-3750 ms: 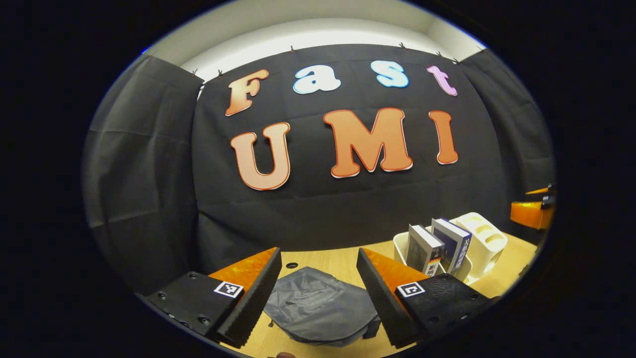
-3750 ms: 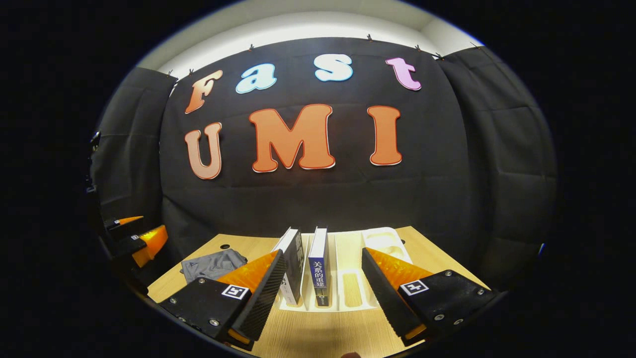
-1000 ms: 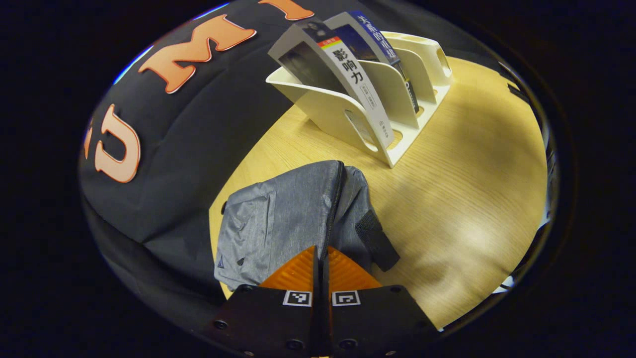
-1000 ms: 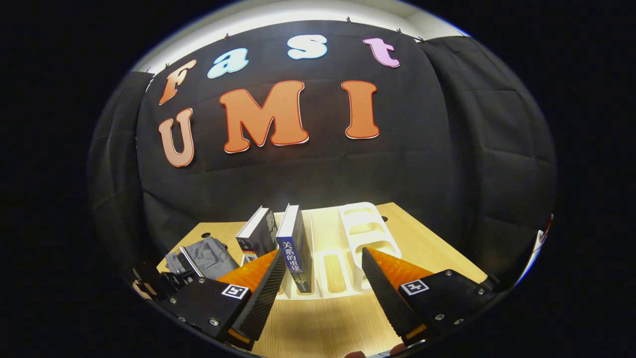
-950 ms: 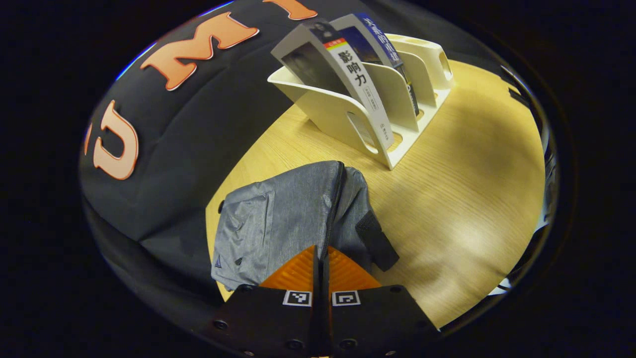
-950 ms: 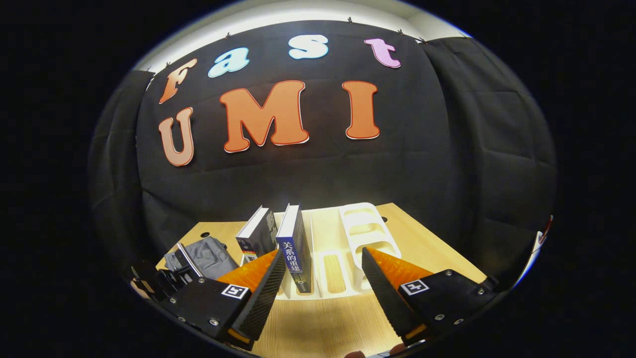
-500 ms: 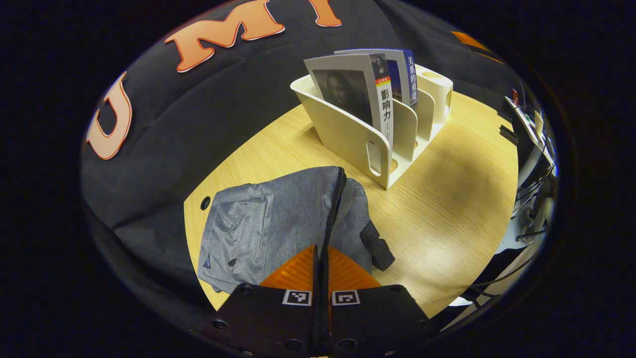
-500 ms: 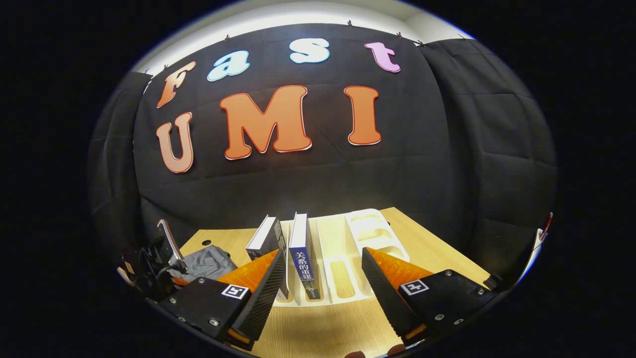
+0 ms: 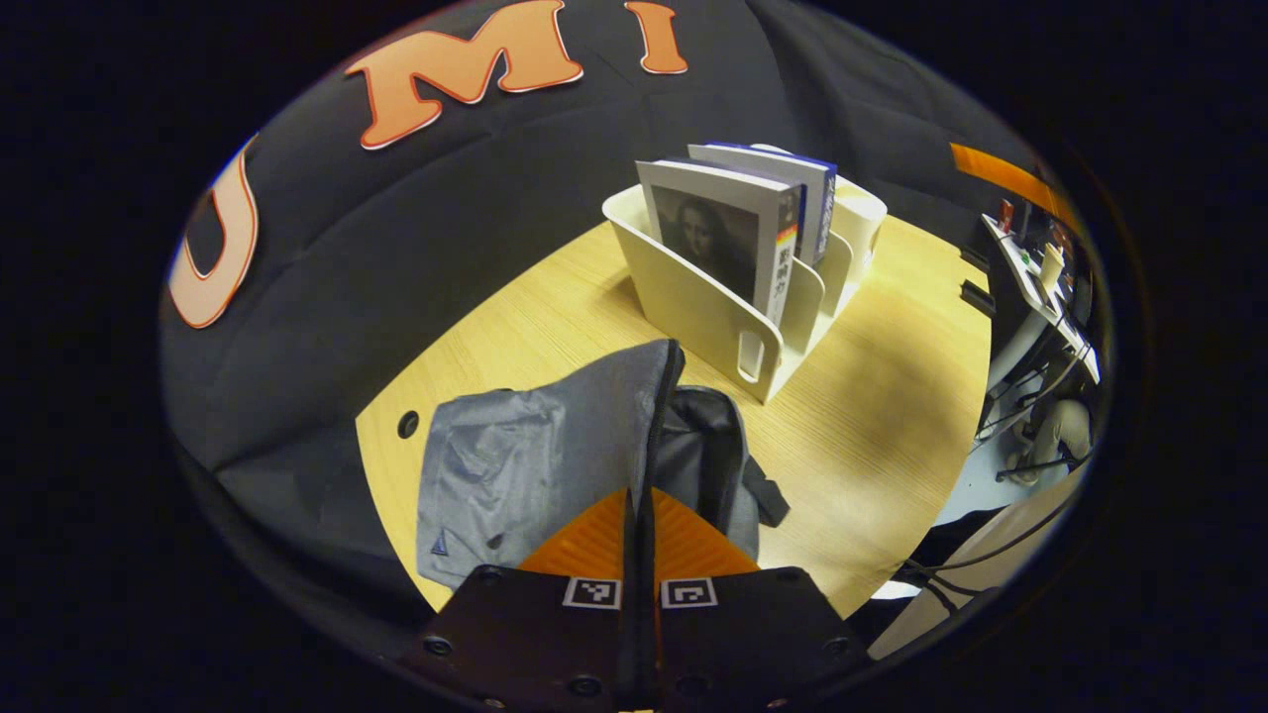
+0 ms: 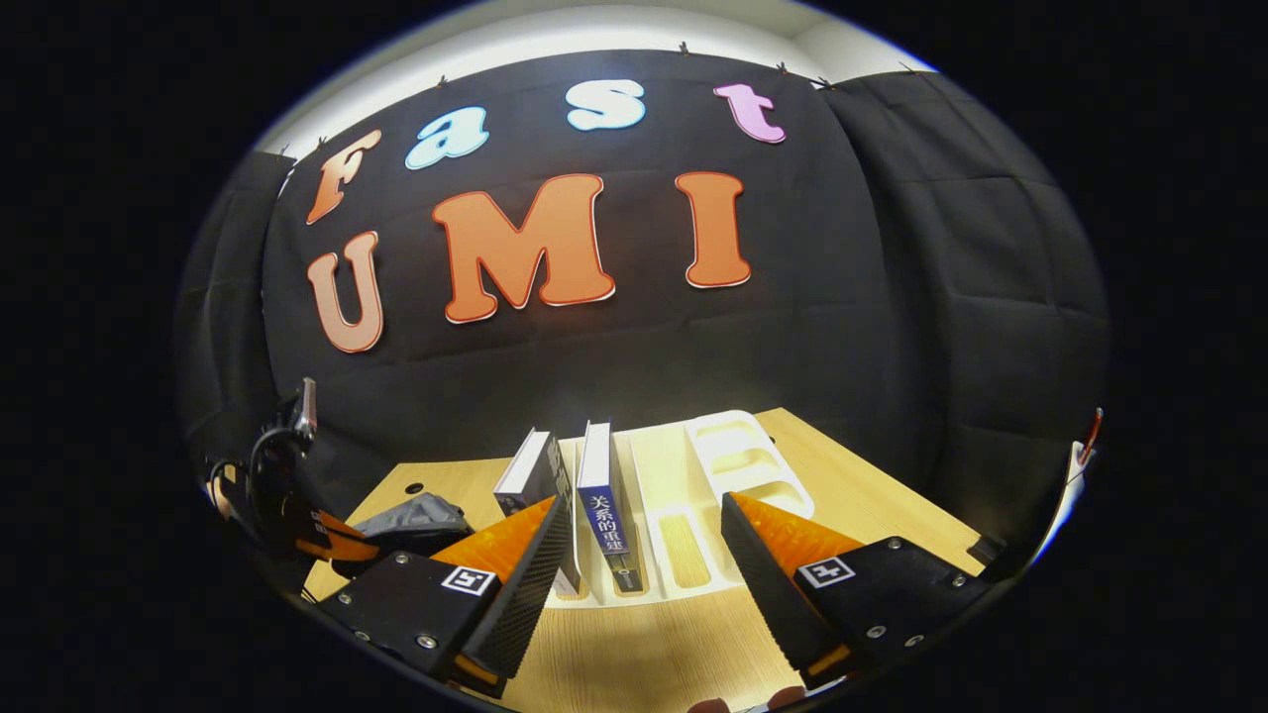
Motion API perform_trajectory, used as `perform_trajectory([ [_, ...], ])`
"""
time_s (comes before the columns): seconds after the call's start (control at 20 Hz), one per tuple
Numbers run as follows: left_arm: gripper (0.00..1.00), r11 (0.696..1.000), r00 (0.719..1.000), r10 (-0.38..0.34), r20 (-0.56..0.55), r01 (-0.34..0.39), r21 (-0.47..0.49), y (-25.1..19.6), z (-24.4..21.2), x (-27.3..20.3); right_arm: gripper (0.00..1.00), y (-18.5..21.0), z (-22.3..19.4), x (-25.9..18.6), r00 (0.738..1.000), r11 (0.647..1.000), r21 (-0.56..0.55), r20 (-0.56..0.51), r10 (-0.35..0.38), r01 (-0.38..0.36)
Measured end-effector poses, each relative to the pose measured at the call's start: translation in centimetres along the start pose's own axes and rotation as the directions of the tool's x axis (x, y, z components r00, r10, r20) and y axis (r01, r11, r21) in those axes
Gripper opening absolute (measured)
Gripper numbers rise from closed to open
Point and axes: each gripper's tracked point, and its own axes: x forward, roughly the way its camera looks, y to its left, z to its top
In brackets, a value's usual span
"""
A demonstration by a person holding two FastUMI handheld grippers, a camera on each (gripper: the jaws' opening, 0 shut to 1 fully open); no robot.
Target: Open the schoolbag, grab two books from the bookshelf and put them into the schoolbag.
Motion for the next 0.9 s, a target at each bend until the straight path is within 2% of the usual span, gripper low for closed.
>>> perform_trajectory([
  [0.2, 0.00, 0.999, 0.999, 0.043, 0.006, -0.043, 0.009, 0.9, 0.7, -0.8, 0.95, -0.9, -0.5, -0.4, 1.000, 1.000, 0.026, -0.025, -0.007, 0.008],
  [0.5, 0.01, 0.986, 0.985, 0.168, 0.044, -0.168, -0.006, 8.2, 4.8, -4.3, 0.95, -1.5, 0.3, -1.7, 1.000, 1.000, 0.010, 0.002, -0.012, 0.012],
  [0.8, 0.01, 0.973, 0.974, 0.194, 0.118, -0.176, -0.148, 12.5, 7.5, -6.3, 0.95, -0.8, 0.1, -2.3, 1.000, 0.999, 0.036, -0.025, 0.010, -0.009],
  [0.9, 0.00, 0.971, 0.971, 0.198, 0.132, -0.176, -0.164, 13.1, 7.6, -6.2, 0.95, -0.6, 0.4, -2.3, 1.000, 0.999, 0.033, -0.027, 0.010, -0.009],
])
